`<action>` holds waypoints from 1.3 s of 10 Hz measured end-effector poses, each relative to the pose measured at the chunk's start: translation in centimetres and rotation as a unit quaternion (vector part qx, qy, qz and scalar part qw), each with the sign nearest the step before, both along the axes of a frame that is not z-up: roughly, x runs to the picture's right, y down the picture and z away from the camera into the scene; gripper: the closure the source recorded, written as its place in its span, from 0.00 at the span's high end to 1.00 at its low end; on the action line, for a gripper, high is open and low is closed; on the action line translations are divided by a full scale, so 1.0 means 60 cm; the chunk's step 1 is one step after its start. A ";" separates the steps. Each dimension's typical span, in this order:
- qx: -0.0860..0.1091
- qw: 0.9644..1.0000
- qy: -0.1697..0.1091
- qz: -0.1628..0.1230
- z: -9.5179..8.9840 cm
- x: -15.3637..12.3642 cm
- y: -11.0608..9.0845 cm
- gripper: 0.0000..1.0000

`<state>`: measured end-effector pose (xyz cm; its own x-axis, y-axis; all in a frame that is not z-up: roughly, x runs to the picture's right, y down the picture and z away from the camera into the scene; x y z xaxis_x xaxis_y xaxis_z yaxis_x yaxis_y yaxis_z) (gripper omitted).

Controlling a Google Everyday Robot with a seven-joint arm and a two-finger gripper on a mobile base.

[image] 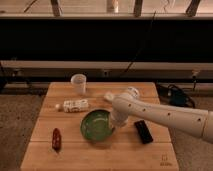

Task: Pick up the ceramic bowl

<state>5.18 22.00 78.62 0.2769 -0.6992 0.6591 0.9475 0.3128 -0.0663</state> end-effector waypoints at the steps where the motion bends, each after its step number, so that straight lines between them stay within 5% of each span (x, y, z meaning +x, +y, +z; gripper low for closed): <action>1: 0.002 1.000 -0.002 0.000 0.000 0.000 -0.004 0.02; 13: 0.032 0.999 -0.019 -0.005 -0.026 0.019 -0.060 0.02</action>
<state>6.29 18.38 77.04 0.2444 -0.7425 0.6236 0.9523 0.3050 -0.0100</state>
